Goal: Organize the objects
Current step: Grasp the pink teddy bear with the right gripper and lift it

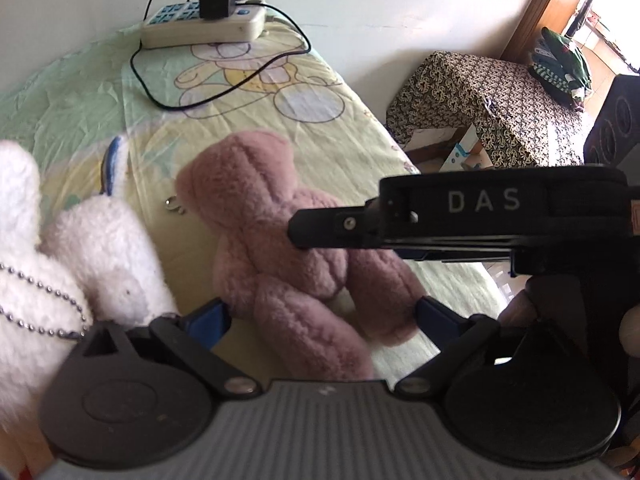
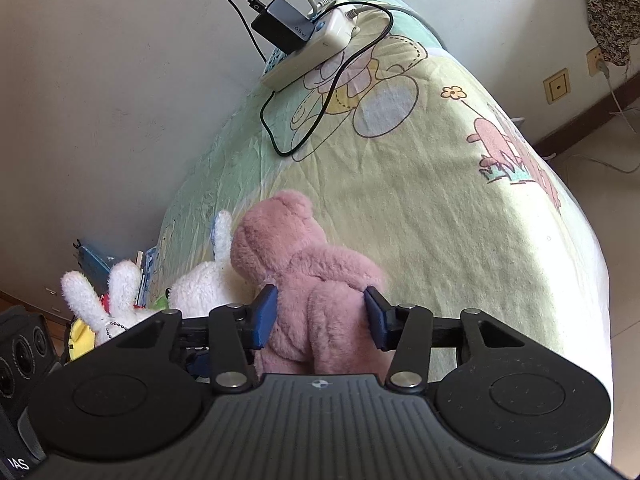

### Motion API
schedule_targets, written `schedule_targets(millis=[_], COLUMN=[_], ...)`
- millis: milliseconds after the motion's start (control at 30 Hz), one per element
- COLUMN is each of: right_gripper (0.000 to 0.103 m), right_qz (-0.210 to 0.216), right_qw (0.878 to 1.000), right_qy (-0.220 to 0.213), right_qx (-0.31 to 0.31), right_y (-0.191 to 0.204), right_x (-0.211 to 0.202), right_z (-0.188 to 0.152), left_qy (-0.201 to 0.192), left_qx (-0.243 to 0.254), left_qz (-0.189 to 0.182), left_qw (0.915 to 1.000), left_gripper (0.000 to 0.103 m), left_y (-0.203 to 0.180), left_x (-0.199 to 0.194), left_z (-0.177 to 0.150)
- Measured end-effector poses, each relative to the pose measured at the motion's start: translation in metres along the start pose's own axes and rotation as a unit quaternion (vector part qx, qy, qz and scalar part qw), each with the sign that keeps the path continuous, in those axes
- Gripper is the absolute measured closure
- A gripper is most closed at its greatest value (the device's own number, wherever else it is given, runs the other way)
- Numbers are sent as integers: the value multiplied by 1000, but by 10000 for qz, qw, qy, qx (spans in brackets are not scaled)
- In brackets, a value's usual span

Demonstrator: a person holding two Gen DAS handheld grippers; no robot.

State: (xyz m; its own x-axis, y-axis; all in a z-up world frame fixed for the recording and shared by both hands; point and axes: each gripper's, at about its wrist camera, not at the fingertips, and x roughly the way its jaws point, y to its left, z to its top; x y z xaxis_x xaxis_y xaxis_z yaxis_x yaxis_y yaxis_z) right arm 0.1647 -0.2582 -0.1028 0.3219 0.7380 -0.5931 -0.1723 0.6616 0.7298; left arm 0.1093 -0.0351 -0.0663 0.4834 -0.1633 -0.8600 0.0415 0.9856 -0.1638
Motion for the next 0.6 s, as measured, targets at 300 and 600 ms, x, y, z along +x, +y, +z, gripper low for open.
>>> schedule_targets(millis=[300, 600], right_gripper=[56, 56], right_qz=[-79, -227], right_qw=[9999, 9987], right_qy=[135, 453], right_qx=[68, -99], right_y=[-2, 11], right_x=[-36, -61], right_z=[-38, -94], left_qy=[233, 564], left_qx=[140, 723], left_qz=[-528, -812], left_qw=[9982, 9925], left_gripper=[8, 8], left_y=[-9, -31], left_x=[-17, -44], left_z=[-19, -74])
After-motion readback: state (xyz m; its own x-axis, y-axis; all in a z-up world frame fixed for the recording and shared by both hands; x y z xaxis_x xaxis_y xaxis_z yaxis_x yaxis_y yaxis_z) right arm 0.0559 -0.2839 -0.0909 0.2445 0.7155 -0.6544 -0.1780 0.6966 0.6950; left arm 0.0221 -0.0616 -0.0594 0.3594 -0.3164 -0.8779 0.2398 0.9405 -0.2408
